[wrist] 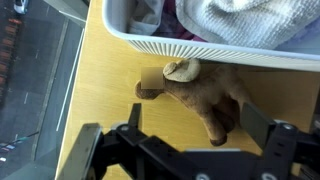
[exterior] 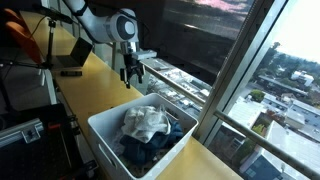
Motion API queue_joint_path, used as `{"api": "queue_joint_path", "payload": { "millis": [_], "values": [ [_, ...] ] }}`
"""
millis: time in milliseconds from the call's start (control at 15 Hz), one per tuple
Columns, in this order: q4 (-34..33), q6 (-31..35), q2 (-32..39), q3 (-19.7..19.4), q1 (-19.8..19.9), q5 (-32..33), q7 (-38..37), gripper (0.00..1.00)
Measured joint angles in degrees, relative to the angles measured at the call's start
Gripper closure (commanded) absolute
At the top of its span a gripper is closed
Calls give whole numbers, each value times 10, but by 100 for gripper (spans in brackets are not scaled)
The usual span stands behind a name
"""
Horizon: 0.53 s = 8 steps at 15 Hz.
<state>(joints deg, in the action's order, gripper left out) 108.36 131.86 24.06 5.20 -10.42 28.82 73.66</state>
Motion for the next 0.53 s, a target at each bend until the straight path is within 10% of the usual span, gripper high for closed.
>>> {"api": "queue_joint_path", "payload": {
  "millis": [533],
  "values": [
    [10,0,36,1,-7,23,-2,0]
  ]
}}
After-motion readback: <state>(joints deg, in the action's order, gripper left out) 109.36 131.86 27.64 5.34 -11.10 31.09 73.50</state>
